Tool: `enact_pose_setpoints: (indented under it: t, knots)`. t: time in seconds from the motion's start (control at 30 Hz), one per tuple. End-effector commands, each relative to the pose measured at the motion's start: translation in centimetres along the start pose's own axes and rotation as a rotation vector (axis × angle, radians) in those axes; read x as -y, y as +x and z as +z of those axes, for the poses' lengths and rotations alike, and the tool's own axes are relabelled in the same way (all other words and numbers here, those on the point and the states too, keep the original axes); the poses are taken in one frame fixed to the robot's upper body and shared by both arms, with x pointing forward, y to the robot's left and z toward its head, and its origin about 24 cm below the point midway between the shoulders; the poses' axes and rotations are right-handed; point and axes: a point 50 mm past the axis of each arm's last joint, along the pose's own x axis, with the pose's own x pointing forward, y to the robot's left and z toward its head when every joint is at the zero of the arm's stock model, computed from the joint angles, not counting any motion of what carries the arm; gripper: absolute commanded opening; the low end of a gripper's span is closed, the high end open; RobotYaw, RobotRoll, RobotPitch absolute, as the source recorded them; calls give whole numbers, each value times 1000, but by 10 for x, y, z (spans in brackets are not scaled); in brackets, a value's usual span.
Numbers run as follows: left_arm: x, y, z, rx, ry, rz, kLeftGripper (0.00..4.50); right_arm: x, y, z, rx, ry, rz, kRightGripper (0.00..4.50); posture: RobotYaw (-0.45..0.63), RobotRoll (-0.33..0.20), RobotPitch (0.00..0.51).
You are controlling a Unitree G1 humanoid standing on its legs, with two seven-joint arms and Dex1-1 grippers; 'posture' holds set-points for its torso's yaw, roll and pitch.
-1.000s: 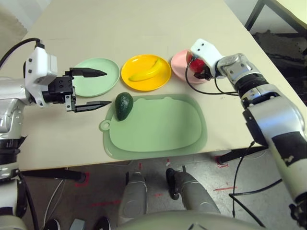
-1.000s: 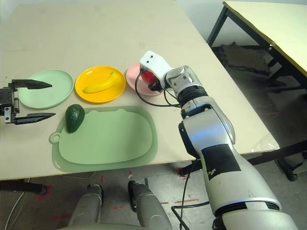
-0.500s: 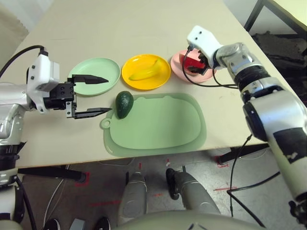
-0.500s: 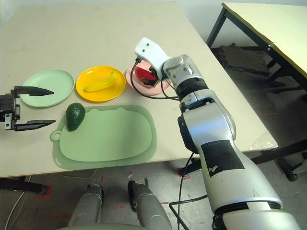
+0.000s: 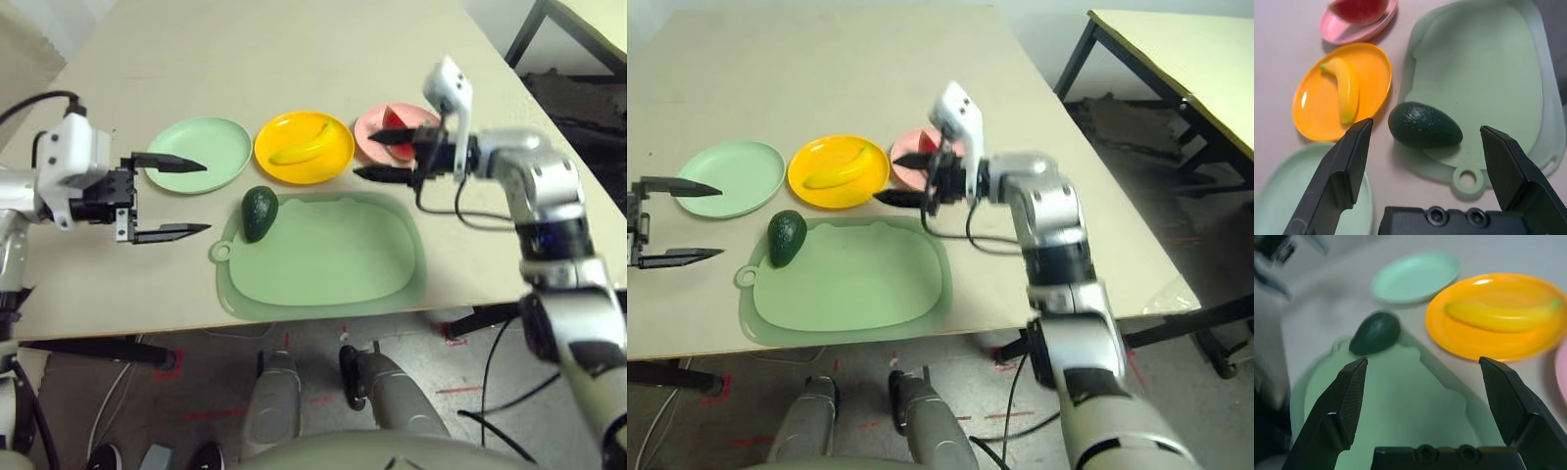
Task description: Place the fruits into color-matched plates.
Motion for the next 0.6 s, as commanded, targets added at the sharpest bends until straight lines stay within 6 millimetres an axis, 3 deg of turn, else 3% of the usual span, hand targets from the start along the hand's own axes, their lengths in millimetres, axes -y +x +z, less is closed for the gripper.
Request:
enact_pose_setpoints:
  t: [0.03,0.13,0.27,0.43,0.6]
  knots:
    - [0,2,-4,-25,5,-37,4500,-8,-9,-6,130,-117,-47,4476,60,0,219]
    - [1,2,-12,-81,35,-83,4500,-14,-15,-31,220,-210,-35,4476,40,0,219]
    - [-4,4,-12,-79,47,-89,4500,-23,-23,-51,335,-338,53,4476,40,0,216]
    - [-10,8,-9,-135,132,-138,4500,-36,-33,-83,297,-415,211,4476,47,0,210]
    - [-11,22,-4,-154,254,-250,4500,-39,-35,-98,263,-402,298,4476,45,0,203]
